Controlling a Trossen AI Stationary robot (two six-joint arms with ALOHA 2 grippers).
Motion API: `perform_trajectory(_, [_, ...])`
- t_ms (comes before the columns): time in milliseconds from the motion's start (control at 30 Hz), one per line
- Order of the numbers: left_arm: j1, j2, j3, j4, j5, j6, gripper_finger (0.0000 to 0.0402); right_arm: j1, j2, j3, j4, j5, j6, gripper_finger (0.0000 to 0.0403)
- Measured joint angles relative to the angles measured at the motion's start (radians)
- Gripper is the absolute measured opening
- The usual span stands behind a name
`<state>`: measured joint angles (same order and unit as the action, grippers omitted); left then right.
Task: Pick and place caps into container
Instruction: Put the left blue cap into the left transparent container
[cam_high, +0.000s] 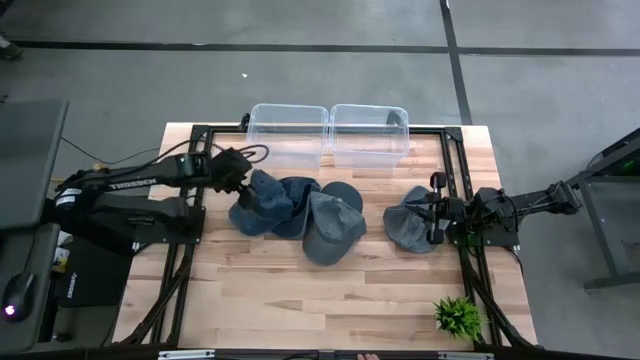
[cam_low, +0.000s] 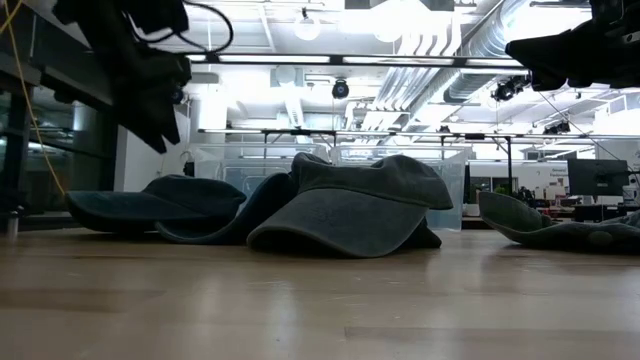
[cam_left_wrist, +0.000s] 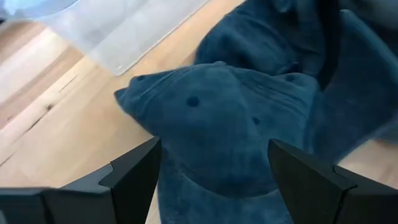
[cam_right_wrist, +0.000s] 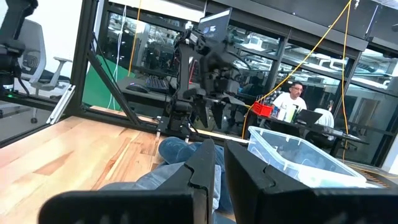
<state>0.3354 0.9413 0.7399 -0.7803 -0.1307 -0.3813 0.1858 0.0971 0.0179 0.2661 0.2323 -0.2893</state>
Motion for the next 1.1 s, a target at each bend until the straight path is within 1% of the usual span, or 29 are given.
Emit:
perform_trajectory(100, [0.056,0.034,0.000,0.001,0.017,0.010,0.0291,0.000,0.000,0.000,0.000,0.000,0.000,0.0032])
perform_trajectory(167, [0.074,0.060,0.000,0.002,0.024,0.013,0.0291,0.000,0.000,0.000,0.000,0.000,0.000,0.0032])
perform_trajectory(233, [0.078,0.089,0.000,0.005,0.044,0.020,0.0291,0.000,0.000,0.000,0.000,0.000,0.000,0.0032])
perform_trajectory(433, [0.077,0.185,0.000,0.035,0.052,0.020,0.0291,0.000,0.000,0.000,0.000,0.000,0.000,0.0032])
perform_trajectory(533, [0.077,0.221,0.000,0.061,0.097,0.019,0.0292,0.000,0.000,0.000,0.000,0.000,0.000,0.0032])
perform_trajectory(700, [0.077,0.243,0.000,0.100,0.181,0.018,0.0291,0.000,0.000,0.000,0.000,0.000,0.000,0.0032])
perform_trajectory(1100, [0.074,0.243,0.000,0.104,0.208,0.017,0.0292,0.000,0.000,0.000,0.000,0.000,0.000,0.0032])
